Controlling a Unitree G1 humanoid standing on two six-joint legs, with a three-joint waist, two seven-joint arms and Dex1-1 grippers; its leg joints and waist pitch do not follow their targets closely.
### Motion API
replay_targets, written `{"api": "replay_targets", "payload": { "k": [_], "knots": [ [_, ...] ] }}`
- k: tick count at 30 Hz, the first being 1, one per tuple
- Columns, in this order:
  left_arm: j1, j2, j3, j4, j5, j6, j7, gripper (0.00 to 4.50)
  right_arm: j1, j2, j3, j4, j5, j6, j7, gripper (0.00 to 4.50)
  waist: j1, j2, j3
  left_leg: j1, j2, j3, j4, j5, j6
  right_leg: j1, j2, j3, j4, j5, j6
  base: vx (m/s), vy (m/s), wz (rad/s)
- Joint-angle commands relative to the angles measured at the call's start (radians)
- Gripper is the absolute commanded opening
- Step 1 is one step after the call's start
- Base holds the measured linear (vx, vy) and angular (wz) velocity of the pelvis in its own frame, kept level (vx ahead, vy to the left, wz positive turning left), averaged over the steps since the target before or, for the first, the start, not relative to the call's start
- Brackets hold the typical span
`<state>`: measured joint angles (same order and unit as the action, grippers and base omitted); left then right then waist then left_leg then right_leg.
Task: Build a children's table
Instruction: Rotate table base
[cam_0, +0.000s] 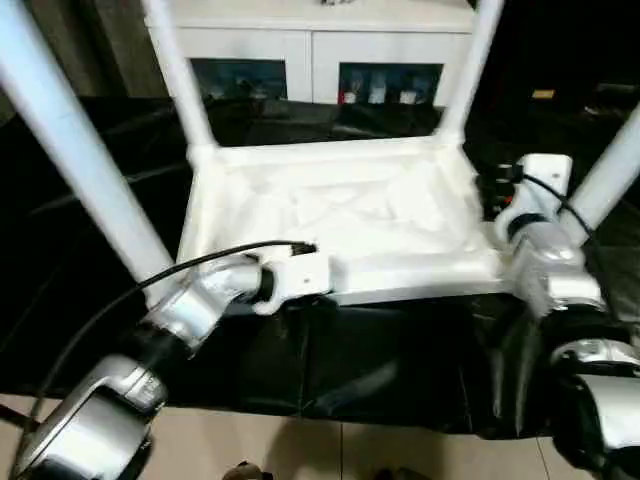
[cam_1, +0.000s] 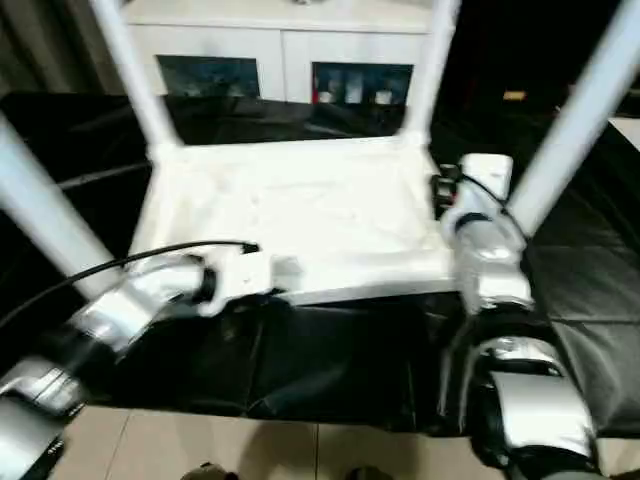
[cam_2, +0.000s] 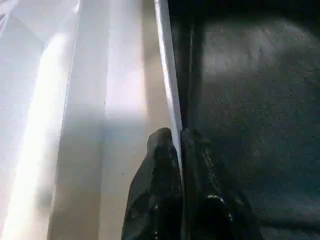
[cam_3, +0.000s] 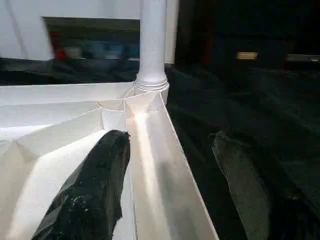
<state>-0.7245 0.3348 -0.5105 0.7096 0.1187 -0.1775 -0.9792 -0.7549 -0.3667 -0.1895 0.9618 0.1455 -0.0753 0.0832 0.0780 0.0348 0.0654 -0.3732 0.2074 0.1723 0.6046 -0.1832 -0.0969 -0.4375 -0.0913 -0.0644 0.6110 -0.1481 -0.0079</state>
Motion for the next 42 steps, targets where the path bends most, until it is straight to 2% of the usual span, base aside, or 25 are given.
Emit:
{"api": "replay_targets", "payload": {
  "k": [1, 4, 6, 7, 8, 10, 15, 16, 20, 23, 25, 26, 27, 29, 30, 31, 32, 34, 35, 36, 37, 38, 39, 40, 42],
  "knots": [
    [-0.073, -0.004, 0.023, 0.019, 0.026, -0.096, 0.081, 0.04, 0.020, -0.023, -0.029, -0.008, -0.002, -0.002, -0.019, 3.01, -0.008, 0.001, -0.101, 0.002, -0.011, 0.012, -0.050, -0.133, 0.065, 0.090, -0.022, 0.029, -0.048, -0.005, -0.276, 0.000, 0.000, 0.00],
    [-0.120, -0.054, 0.013, 0.096, 0.056, -0.108, 0.130, 0.04, 0.030, -0.004, -0.019, -0.044, 0.019, -0.007, 0.051, 3.01, -0.017, 0.008, -0.100, 0.001, -0.012, 0.013, -0.048, -0.149, 0.089, 0.092, -0.020, 0.026, -0.052, -0.003, -0.288, 0.000, 0.000, 0.00],
    [-0.145, -0.075, 0.002, 0.150, 0.086, -0.125, 0.167, 0.04, 0.041, 0.011, -0.003, -0.080, 0.031, -0.010, 0.105, 3.01, -0.020, 0.006, -0.100, -0.001, -0.012, 0.011, -0.047, -0.155, 0.105, 0.095, -0.022, 0.024, -0.052, -0.021, -0.286, 0.000, 0.000, 0.00],
    [-0.160, -0.088, 0.000, 0.183, 0.094, -0.142, 0.185, 0.04, 0.052, 0.022, 0.017, -0.110, 0.035, -0.011, 0.146, 3.01, -0.022, 0.024, -0.100, -0.001, -0.010, 0.008, -0.047, -0.160, 0.104, 0.095, -0.026, 0.023, -0.052, -0.047, -0.285, 0.000, 0.000, 0.00],
    [-0.175, -0.104, 0.000, 0.221, 0.100, -0.165, 0.196, 0.04, 0.067, 0.038, 0.041, -0.150, 0.040, -0.007, 0.191, 3.01, -0.028, 0.021, -0.099, 0.001, -0.012, 0.010, -0.046, -0.177, 0.110, 0.093, -0.022, 0.021, -0.062, -0.064, -0.279, 0.000, 0.000, 0.00],
    [-0.185, -0.114, 0.001, 0.248, 0.104, -0.188, 0.199, 0.04, 0.081, 0.051, 0.056, -0.180, 0.041, 0.002, 0.210, 3.01, -0.031, 0.015, -0.100, -0.003, -0.012, 0.008, -0.047, -0.171, 0.118, 0.098, -0.024, 0.021, -0.060, -0.064, -0.278, 0.000, 0.000, 0.00],
    [-0.210, -0.143, -0.001, 0.309, 0.124, -0.251, 0.219, 0.04, 0.100, 0.082, 0.071, -0.213, 0.038, 0.010, 0.217, 3.01, -0.033, 0.024, -0.104, 0.000, -0.006, 0.005, -0.045, -0.151, 0.127, 0.091, -0.026, 0.020, -0.060, -0.058, -0.298, 0.000, 0.000, 0.00],
    [-0.218, -0.154, 0.010, 0.325, 0.120, -0.262, 0.236, 0.52, 0.103, 0.087, 0.071, -0.218, 0.037, 0.012, 0.222, 3.01, -0.031, 0.024, -0.105, 0.000, -0.005, 0.005, -0.044, -0.141, 0.133, 0.092, -0.026, 0.021, -0.056, -0.041, -0.304, 0.000, 0.000, 0.00],
    [-0.226, -0.160, 0.034, 0.330, 0.095, -0.258, 0.209, 0.94, 0.117, 0.099, 0.074, -0.243, 0.034, 0.025, 0.224, 3.01, -0.022, 0.024, -0.107, -0.002, -0.001, 0.003, -0.043, -0.114, 0.148, 0.091, -0.029, 0.022, -0.049, 0.008, -0.309, 0.000, 0.000, 0.00],
    [-0.215, -0.162, 0.081, 0.325, 0.036, -0.272, 0.166, 1.16, 0.135, 0.110, 0.081, -0.277, 0.037, 0.045, 0.230, 3.01, -0.020, 0.020, -0.100, -0.002, -0.003, 0.005, -0.046, -0.155, 0.138, 0.090, -0.031, 0.021, -0.056, -0.062, -0.299, 0.000, 0.000, 0.00],
    [-0.211, -0.163, 0.095, 0.326, 0.020, -0.276, 0.152, 1.32, 0.139, 0.113, 0.085, -0.285, 0.039, 0.049, 0.232, 3.01, -0.020, 0.017, -0.095, -0.001, -0.005, 0.007, -0.049, -0.191, 0.120, 0.088, -0.032, 0.020, -0.067, -0.162, -0.277, 0.000, 0.000, 0.00],
    [-0.196, -0.165, 0.116, 0.303, -0.012, -0.262, 0.130, 1.46, 0.143, 0.118, 0.089, -0.289, 0.040, 0.051, 0.239, 3.01, -0.021, 0.017, -0.096, 0.000, -0.004, 0.007, -0.049, -0.196, 0.115, 0.087, -0.033, 0.021, -0.068, -0.178, -0.270, 0.000, 0.000, 0.00],
    [-0.132, -0.169, 0.182, 0.198, -0.119, -0.196, 0.079, 1.57, 0.153, 0.128, 0.109, -0.305, 0.037, 0.057, 0.266, 3.01, -0.017, 0.000, -0.095, -0.006, -0.004, 0.007, -0.049, -0.175, 0.115, 0.095, -0.038, 0.022, -0.061, -0.182, -0.272, 0.000, 0.000, 0.00],
    [-0.120, -0.171, 0.195, 0.176, -0.140, -0.182, 0.073, 1.66, 0.156, 0.130, 0.113, -0.311, 0.035, 0.059, 0.271, 3.01, -0.019, 0.006, -0.095, -0.006, -0.003, 0.009, -0.048, -0.170, 0.124, 0.085, -0.036, 0.022, -0.067, -0.211, -0.263, 0.000, 0.000, 0.00],
    [-0.076, -0.173, 0.217, 0.092, -0.192, -0.116, 0.064, 1.66, 0.158, 0.134, 0.116, -0.319, 0.038, 0.063, 0.279, 3.01, -0.021, 0.003, -0.096, -0.002, -0.001, 0.010, -0.048, -0.177, 0.122, 0.082, -0.034, 0.022, -0.069, -0.220, -0.260, 0.000, 0.000, 0.00],
    [-0.035, -0.177, 0.233, 0.013, -0.232, -0.058, 0.065, 1.66, 0.159, 0.138, 0.116, -0.328, 0.039, 0.069, 0.282, 3.01, -0.022, 0.002, -0.091, -0.008, 0.001, 0.009, -0.051, -0.178, 0.123, 0.082, -0.036, 0.022, -0.067, -0.222, -0.263, 0.000, 0.000, 0.00],
    [-0.033, -0.177, 0.234, 0.008, -0.234, -0.054, 0.066, 1.66, 0.159, 0.138, 0.116, -0.328, 0.039, 0.069, 0.282, 3.01, -0.022, 0.007, -0.093, -0.002, 0.003, 0.009, -0.050, -0.190, 0.122, 0.077, -0.036, 0.021, -0.070, -0.245, -0.258, 0.000, 0.000, 0.00],
    [0.074, -0.171, 0.244, -0.195, -0.314, 0.080, 0.076, 1.66, 0.158, 0.143, 0.118, -0.337, 0.037, 0.073, 0.279, 3.01, -0.022, 0.013, -0.091, 0.003, 0.009, 0.010, -0.052, -0.201, 0.112, 0.072, -0.034, 0.023, -0.066, -0.247, -0.261, 0.000, 0.000, 0.00],
    [0.074, -0.171, 0.244, -0.195, -0.314, 0.080, 0.076, 1.66, 0.158, 0.143, 0.118, -0.337, 0.037, 0.073, 0.279, 3.01, -0.022, 0.013, -0.090, 0.001, 0.011, 0.007, -0.054, -0.207, 0.111, 0.073, -0.036, 0.023, -0.067, -0.251, -0.259, 0.000, 0.000, 0.00],
    [0.104, -0.165, 0.241, -0.244, -0.330, 0.104, 0.080, 1.66, 0.159, 0.145, 0.118, -0.339, 0.036, 0.074, 0.278, 3.01, -0.026, 0.012, -0.090, 0.002, 0.004, 0.010, -0.054, -0.218, 0.105, 0.069, -0.028, 0.022, -0.072, -0.269, -0.242, 0.000, 0.000, 0.00],
    [0.189, -0.142, 0.237, -0.377, -0.365, 0.156, 0.093, 1.66, 0.162, 0.150, 0.120, -0.351, 0.034, 0.076, 0.273, 3.01, -0.024, 0.030, -0.093, 0.006, 0.010, 0.006, -0.056, -0.224, 0.092, 0.069, -0.033, 0.023, -0.066, -0.252, -0.240, 0.000, 0.000, 0.00],
    [0.205, -0.137, 0.237, -0.402, -0.371, 0.164, 0.096, 1.66, 0.163, 0.151, 0.120, -0.353, 0.033, 0.076, 0.273, 3.01, -0.033, 0.019, -0.088, -0.007, 0.011, 0.005, -0.061, -0.223, 0.093, 0.073, -0.030, 0.023, -0.066, -0.234, -0.238, 0.000, 0.000, 0.00],
    [0.257, -0.120, 0.244, -0.473, -0.390, 0.193, 0.109, 1.84, 0.170, 0.154, 0.122, -0.367, 0.033, 0.076, 0.272, 3.01, -0.033, 0.023, -0.085, -0.004, 0.006, 0.008, -0.061, -0.242, 0.089, 0.069, -0.025, 0.020, -0.070, -0.266, -0.229, 0.000, 0.000, 0.00],
    [0.329, -0.087, 0.259, -0.554, -0.419, 0.220, 0.118, 2.01, 0.185, 0.159, 0.126, -0.393, 0.034, 0.077, 0.273, 3.01, -0.034, 0.027, -0.093, 0.002, 0.010, 0.006, -0.057, -0.233, 0.082, 0.069, -0.030, 0.025, -0.066, -0.243, -0.228, 0.000, 0.000, 0.00],
    [0.385, -0.065, 0.284, -0.604, -0.442, 0.233, 0.124, 2.06, 0.200, 0.162, 0.131, -0.416, 0.036, 0.077, 0.276, 3.01, -0.042, 0.028, -0.086, -0.001, 0.009, 0.006, -0.063, -0.268, 0.071, 0.067, -0.024, 0.022, -0.069, -0.277, -0.211, 0.000, 0.000, 0.00]
  ]
}}
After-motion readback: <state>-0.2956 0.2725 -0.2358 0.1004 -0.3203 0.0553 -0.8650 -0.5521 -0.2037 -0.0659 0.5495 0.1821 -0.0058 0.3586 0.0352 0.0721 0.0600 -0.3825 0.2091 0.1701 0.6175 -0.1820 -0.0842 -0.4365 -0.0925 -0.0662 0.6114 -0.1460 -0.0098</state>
